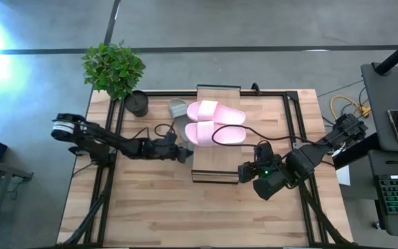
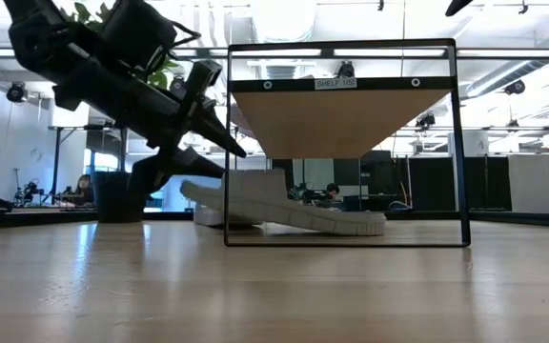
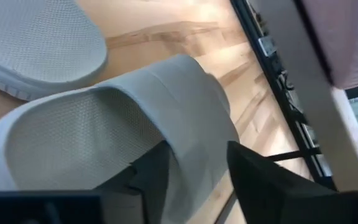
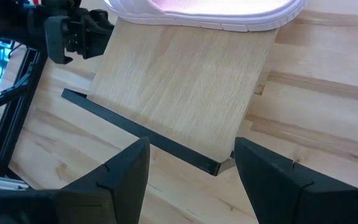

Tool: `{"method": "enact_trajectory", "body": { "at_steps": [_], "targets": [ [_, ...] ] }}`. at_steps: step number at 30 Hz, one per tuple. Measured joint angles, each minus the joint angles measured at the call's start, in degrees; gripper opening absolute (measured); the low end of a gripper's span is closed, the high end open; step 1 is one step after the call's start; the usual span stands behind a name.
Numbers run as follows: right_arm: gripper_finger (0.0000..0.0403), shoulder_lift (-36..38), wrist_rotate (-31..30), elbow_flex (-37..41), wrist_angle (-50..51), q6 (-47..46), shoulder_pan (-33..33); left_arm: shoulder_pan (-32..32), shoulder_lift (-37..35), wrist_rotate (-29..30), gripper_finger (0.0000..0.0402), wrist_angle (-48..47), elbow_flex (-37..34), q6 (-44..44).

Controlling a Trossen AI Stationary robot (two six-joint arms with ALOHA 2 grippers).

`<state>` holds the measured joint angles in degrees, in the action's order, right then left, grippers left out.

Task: Pick and place slides into the shelf
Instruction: Put the bottom grey slide under the shelf

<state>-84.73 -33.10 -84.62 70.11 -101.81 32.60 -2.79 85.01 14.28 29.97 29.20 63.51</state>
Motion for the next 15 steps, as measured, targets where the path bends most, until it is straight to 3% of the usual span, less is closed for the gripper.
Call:
{"method": "enact_trajectory", "body": {
  "at_steps": [4,9,12,15],
  "targets": [
    [0.0226,0.0,0.0,0.0,0.2,0.6,0.0,1.1,0.9,-6.1,0.0182,0.1,0.0,-1.4],
    [0.0226,0.0,0.0,0.0,0.2,1.3,0.0,1.5,0.7,-10.3,0.0191,-0.4,-0.6,-2.4],
    [0.0226,0.0,0.1,0.0,0.2,1.3,0.0,1.5,-2.3,-10.5,0.0192,-5.6,-0.6,-2.6],
    [0.0226,0.0,0.5,0.0,0.1,1.3,0.0,1.7,-6.0,-5.4,0.0192,-14.3,-0.7,-4.5]
  ]
}}
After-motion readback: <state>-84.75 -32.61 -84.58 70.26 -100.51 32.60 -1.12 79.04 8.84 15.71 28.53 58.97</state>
